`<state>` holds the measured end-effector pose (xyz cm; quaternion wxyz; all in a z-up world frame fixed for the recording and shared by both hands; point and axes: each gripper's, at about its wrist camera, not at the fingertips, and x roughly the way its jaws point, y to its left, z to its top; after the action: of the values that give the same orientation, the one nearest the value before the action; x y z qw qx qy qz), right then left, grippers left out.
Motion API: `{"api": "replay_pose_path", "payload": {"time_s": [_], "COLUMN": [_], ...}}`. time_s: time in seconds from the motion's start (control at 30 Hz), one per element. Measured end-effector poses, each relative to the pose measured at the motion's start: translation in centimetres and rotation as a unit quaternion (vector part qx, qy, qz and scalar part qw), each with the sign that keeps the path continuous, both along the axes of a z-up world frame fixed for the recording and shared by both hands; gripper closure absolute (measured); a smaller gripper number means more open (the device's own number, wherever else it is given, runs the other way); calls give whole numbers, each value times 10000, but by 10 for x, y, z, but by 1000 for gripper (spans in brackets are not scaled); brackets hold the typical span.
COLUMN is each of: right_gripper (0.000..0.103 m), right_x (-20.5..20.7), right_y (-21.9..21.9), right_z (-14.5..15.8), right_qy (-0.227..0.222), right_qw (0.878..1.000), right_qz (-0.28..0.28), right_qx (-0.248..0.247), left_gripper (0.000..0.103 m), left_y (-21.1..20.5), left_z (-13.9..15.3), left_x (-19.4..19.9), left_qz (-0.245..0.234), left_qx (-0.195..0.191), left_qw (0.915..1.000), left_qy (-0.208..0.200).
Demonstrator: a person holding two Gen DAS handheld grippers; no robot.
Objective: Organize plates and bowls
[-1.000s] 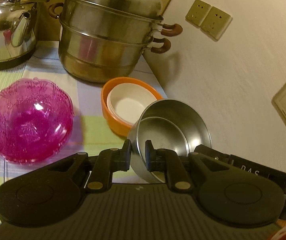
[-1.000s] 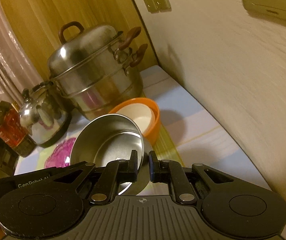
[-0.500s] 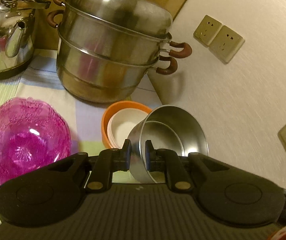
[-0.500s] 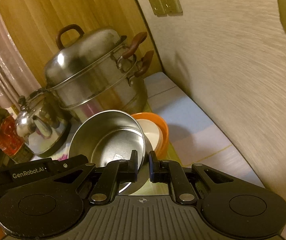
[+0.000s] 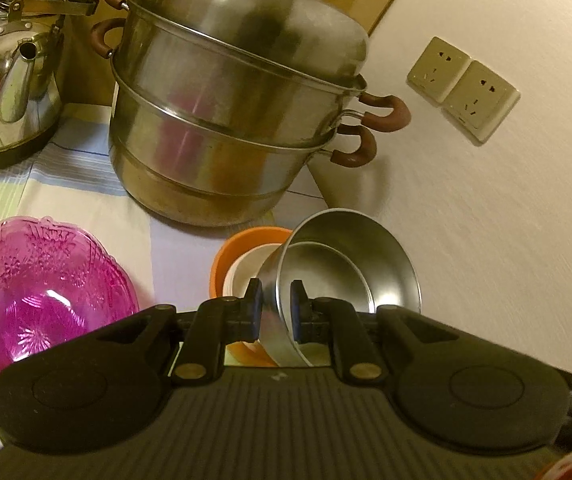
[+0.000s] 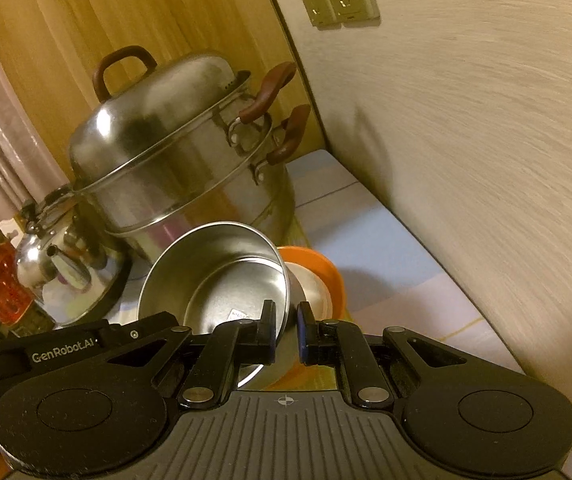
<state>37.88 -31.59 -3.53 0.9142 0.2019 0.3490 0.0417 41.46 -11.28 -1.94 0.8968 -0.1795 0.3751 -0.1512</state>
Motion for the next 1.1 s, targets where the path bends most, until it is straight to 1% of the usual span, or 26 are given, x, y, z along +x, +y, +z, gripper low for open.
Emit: {"api": "replay_pose_path", "payload": {"time_s": [0.2, 0.37, 0.7, 1.1], "right_gripper": [93, 93, 93, 93], "right_x": [10, 15, 28, 37], "right_y": [-2, -2, -4, -5], "right_z": [-6, -10, -21, -34], "right_qy": [-46, -46, 11, 143], "right_qw": [10000, 10000, 10000, 9999], "right_qz": [-17, -31, -74, -14], "right_qx": [6, -5, -40, -85], "left_gripper": [91, 91, 91, 91], "left_y": [1, -2, -4, -7], "left_z": [-4, -8, -23, -37], "left_x": [10, 16, 26, 33], "left_qz": [27, 72, 61, 43], "left_qx": [-95, -78, -100, -13], "left_qw": [9999, 9999, 9999, 9999], "left_qy": [-41, -74, 29, 147]}}
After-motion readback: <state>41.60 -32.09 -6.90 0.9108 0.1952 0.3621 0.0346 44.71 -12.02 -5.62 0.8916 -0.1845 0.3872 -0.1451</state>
